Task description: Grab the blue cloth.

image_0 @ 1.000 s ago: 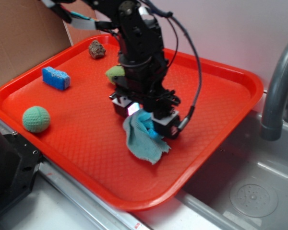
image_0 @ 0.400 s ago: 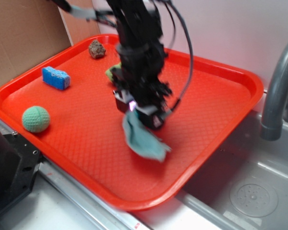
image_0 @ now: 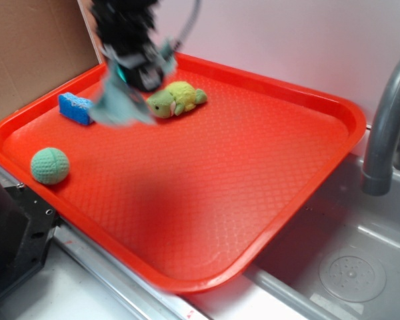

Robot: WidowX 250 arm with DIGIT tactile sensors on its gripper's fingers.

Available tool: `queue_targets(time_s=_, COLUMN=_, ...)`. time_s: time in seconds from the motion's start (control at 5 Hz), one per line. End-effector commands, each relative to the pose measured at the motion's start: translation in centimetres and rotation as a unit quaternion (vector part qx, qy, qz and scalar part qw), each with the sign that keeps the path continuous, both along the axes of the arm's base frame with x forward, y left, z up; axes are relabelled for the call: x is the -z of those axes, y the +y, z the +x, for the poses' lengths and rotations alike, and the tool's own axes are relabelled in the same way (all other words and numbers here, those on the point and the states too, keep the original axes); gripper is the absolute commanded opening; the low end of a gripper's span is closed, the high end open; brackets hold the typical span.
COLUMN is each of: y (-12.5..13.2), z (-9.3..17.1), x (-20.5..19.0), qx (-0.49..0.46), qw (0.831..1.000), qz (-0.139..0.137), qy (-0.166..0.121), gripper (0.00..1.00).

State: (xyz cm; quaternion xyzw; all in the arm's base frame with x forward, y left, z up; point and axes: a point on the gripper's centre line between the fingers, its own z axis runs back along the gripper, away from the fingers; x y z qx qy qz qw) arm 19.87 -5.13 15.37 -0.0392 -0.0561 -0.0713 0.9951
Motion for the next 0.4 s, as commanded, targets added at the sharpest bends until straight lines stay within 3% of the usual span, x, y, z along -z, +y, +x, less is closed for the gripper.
queue_targets(time_s=0.0, y=6.33, z=3.02, x=-5.4, qx=-0.026, qw=0.997, qz=0.061, qy=0.03, gripper=0.0)
queue_targets(time_s=0.2, y=7.19, z=3.64, x=-5.35, qx=-0.043, qw=0.995, qz=0.088, qy=0.034, gripper=0.0)
